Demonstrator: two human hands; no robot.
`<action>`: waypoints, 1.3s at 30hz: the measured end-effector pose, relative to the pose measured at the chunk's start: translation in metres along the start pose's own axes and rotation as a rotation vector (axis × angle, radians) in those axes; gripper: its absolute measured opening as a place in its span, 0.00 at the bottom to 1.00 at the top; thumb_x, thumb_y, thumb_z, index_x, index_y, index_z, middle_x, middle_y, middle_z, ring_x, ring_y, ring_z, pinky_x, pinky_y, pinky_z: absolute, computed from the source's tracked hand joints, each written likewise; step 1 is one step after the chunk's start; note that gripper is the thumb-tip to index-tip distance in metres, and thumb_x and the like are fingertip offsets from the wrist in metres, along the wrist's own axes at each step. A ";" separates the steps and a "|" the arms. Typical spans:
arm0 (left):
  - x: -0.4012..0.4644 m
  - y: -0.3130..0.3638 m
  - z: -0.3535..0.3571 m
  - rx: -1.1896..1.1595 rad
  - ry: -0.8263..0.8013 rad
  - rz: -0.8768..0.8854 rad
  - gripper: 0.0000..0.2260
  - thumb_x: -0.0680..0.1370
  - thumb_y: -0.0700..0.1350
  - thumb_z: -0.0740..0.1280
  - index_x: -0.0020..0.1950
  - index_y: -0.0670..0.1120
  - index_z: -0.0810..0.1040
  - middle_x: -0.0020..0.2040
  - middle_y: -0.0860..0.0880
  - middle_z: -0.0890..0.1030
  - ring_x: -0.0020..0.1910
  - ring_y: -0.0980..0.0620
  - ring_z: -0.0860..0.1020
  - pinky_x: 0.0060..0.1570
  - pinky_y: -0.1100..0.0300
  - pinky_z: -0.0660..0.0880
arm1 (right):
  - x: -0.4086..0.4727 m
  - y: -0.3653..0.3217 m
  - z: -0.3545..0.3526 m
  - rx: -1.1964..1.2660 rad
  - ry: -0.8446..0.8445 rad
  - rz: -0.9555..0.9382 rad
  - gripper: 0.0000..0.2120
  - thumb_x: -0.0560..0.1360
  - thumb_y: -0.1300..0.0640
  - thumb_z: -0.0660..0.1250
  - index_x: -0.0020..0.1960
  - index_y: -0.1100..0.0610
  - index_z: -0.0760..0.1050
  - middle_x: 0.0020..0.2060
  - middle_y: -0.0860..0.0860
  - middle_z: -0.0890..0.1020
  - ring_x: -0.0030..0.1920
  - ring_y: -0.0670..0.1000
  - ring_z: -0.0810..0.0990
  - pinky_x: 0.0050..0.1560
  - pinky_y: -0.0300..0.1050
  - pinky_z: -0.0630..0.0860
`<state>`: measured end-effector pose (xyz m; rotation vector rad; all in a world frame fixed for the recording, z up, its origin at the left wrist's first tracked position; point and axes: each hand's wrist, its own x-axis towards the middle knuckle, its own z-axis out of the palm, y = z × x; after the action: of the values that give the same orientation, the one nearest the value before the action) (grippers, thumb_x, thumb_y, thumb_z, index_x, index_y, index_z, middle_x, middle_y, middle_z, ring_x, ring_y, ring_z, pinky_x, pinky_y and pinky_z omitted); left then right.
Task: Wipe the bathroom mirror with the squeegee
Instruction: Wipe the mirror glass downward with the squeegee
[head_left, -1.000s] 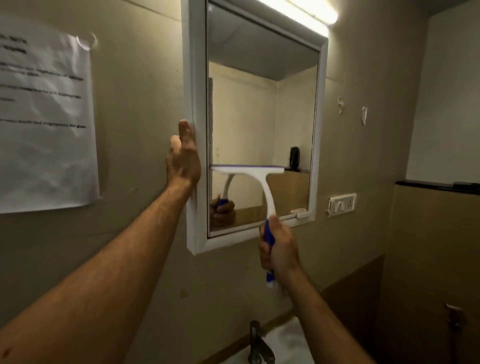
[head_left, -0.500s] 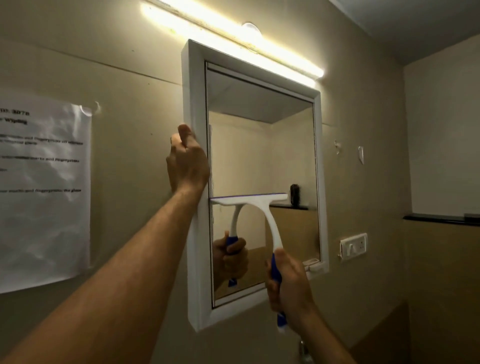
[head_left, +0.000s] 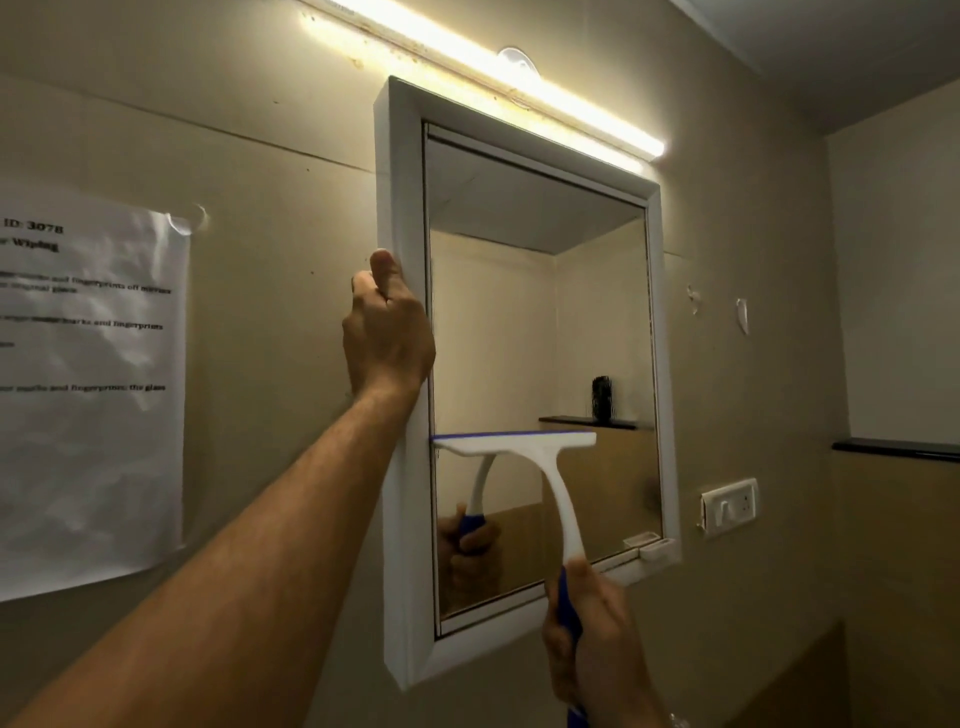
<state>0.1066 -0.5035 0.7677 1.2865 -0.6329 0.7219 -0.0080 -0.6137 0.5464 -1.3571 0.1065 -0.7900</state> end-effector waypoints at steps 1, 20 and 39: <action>-0.002 -0.001 -0.001 -0.004 -0.003 0.000 0.25 0.83 0.57 0.42 0.69 0.44 0.66 0.56 0.48 0.75 0.48 0.56 0.68 0.48 0.64 0.63 | 0.001 -0.005 0.002 -0.027 -0.002 -0.010 0.23 0.75 0.40 0.55 0.39 0.60 0.70 0.23 0.53 0.67 0.20 0.49 0.61 0.22 0.38 0.59; -0.014 0.009 0.000 0.111 0.010 -0.020 0.25 0.82 0.56 0.44 0.71 0.43 0.64 0.36 0.63 0.61 0.33 0.68 0.60 0.32 0.72 0.56 | 0.084 -0.210 0.069 -0.057 -0.087 -0.359 0.22 0.82 0.45 0.51 0.37 0.56 0.71 0.17 0.46 0.72 0.16 0.42 0.68 0.18 0.34 0.65; -0.007 0.019 0.004 0.209 0.039 -0.003 0.23 0.80 0.61 0.45 0.56 0.46 0.69 0.36 0.51 0.71 0.33 0.57 0.70 0.29 0.64 0.62 | 0.085 -0.193 0.033 -0.074 -0.157 -0.262 0.20 0.79 0.38 0.53 0.44 0.53 0.72 0.25 0.50 0.69 0.22 0.48 0.63 0.23 0.40 0.62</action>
<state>0.0872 -0.5060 0.7751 1.4605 -0.5339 0.8254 -0.0138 -0.6340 0.7586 -1.5174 -0.1709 -0.9009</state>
